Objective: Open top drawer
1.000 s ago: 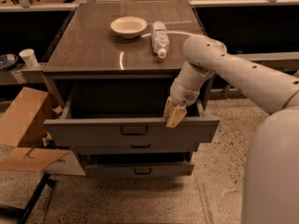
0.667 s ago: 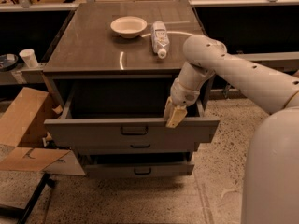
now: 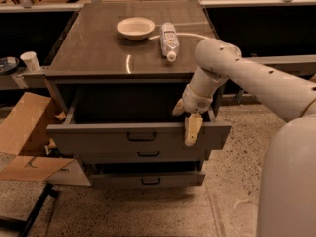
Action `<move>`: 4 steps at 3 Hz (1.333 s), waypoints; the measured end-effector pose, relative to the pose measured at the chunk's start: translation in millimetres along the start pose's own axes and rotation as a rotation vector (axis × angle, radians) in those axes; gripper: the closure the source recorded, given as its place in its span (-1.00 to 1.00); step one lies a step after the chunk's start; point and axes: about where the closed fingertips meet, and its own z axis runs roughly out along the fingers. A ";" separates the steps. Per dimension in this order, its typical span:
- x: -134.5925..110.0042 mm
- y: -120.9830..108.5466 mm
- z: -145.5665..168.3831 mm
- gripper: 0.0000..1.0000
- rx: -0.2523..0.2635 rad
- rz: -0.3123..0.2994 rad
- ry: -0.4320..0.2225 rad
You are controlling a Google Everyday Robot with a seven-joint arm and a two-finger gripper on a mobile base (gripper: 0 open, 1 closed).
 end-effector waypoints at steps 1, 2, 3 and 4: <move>-1.5 15.1 16.2 -1.00 -0.034 -0.030 0.025; -7.7 54.7 33.1 -0.96 -0.100 -0.062 0.068; -9.5 72.7 37.3 -0.58 -0.124 -0.071 0.080; -10.3 105.2 42.5 -0.12 -0.156 -0.076 0.092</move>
Offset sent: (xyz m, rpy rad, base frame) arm -0.1322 0.0121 -0.0354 -0.1377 0.1474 0.2004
